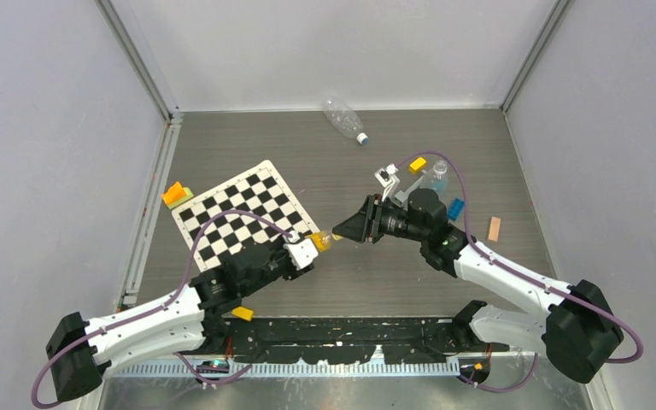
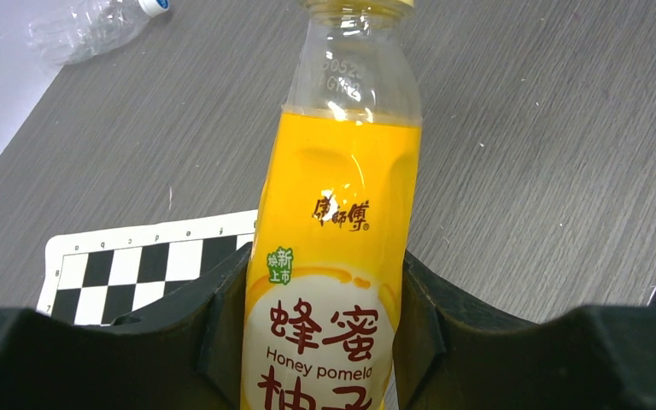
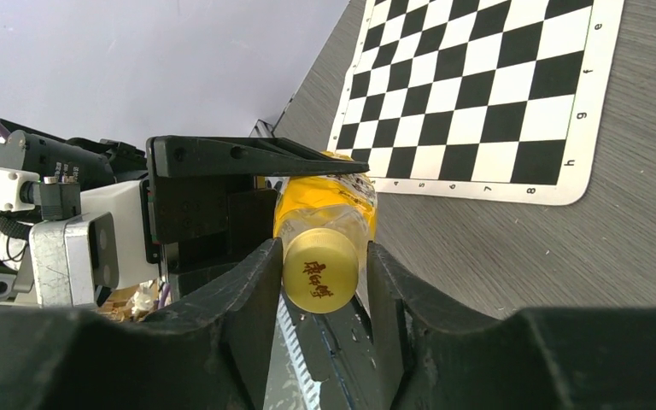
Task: Unscrew the bottle caps
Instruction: Unscrew the bottle cap from the plastic bottle.
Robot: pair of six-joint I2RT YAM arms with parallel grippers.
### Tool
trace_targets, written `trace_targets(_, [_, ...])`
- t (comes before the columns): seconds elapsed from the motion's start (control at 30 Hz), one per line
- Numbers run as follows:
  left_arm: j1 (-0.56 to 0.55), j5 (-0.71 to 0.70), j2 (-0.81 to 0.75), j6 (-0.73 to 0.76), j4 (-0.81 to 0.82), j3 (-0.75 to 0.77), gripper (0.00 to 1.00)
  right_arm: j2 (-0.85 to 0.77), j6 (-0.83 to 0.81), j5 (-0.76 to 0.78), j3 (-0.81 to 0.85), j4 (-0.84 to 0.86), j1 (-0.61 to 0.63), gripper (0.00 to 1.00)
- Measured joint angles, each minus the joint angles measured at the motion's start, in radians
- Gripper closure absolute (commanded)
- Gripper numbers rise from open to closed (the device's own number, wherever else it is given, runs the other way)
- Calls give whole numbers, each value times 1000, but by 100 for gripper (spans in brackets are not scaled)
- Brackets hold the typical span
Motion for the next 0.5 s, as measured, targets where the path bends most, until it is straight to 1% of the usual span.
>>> trace_targets(0.13, [0,0,0,-1,1,0,100,0,-5,0,0,-2,0,51])
trace_targets(0.23, [0,0,0,-2,1,0,100,0,-6,0,0,-3,-2,59])
trace_targets(0.3, [0,0,0,-2,0,0,100,0,-6,0,0,-3,-2,66])
trace_targets(0.4, [0,-1,0,-2,0,0,100,0,-7,-1,0,-2,-3,73])
trace_targets(0.43, [0,0,0,-2,0,0,100,0,-7,-2,0,-2,-4,79])
trace_targets(0.47, [0,0,0,-3,0,0,100,0,-7,-3,0,-1,-4,83])
trace_targets(0.5, [0,0,0,-3,0,0,100,0,-7,-6,0,0,-4,90])
